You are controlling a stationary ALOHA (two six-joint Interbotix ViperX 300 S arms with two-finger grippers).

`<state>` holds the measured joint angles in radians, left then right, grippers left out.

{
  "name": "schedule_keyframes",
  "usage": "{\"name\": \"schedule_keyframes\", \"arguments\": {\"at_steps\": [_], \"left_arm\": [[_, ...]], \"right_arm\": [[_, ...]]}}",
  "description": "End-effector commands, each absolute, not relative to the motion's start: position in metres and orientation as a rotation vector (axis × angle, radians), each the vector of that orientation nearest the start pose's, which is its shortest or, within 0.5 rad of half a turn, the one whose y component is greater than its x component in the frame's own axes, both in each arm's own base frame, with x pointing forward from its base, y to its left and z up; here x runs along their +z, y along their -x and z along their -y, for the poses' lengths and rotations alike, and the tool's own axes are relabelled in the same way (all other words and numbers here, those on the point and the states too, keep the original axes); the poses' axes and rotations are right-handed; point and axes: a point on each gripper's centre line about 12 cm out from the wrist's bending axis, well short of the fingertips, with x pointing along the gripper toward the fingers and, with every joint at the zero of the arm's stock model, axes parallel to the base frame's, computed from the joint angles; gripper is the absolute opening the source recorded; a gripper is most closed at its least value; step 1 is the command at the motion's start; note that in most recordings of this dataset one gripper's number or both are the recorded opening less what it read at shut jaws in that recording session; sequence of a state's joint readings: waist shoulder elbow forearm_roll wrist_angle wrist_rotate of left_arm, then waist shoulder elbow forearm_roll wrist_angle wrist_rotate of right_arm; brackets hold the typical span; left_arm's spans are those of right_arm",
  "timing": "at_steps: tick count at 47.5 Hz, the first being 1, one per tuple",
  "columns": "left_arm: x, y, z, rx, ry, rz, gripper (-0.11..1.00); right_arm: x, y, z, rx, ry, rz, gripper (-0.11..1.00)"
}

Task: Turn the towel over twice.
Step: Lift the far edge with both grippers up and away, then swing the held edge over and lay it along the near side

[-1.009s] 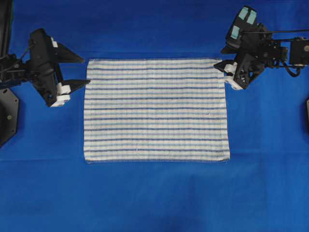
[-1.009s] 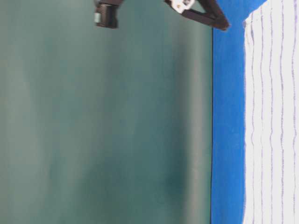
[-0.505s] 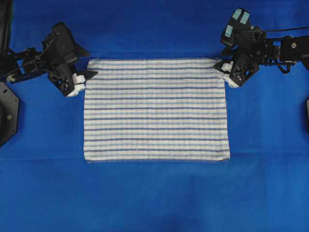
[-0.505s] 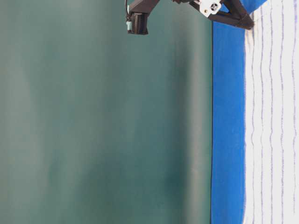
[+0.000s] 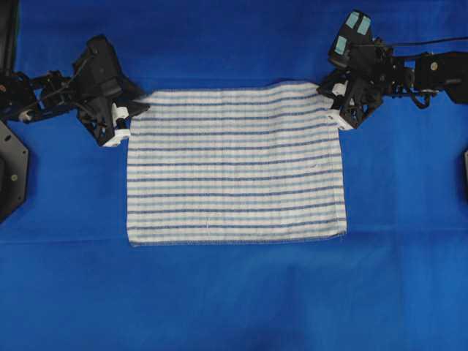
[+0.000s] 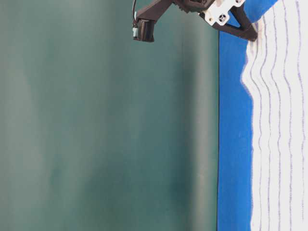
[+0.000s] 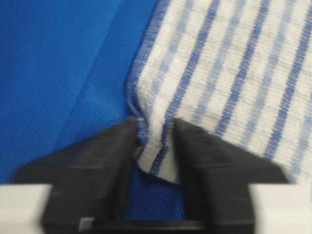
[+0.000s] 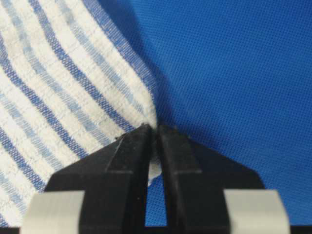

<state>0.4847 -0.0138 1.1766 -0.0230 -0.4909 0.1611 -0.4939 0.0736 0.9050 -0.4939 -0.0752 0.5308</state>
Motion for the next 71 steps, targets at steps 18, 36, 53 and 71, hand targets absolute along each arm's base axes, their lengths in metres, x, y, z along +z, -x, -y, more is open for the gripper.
{"name": "schedule_keyframes", "arguments": {"at_steps": [18,36,53,71], "left_arm": [[0.108,-0.246,-0.141,0.467,0.001,-0.605,0.05],[0.18,-0.251,-0.169,0.539,-0.054,-0.503,0.05],[0.254,-0.236,-0.185,0.64,-0.106,-0.306,0.04],[0.308,-0.218,-0.174,0.668,-0.168,-0.138,0.04]], "right_arm": [[0.105,-0.279,0.155,-0.499,-0.272,-0.856,0.09],[0.171,-0.266,0.193,-0.645,-0.184,-0.787,0.08],[0.258,-0.253,0.213,-0.792,-0.048,-0.708,0.08],[0.317,-0.244,0.198,-0.812,0.007,-0.578,0.08]]}}
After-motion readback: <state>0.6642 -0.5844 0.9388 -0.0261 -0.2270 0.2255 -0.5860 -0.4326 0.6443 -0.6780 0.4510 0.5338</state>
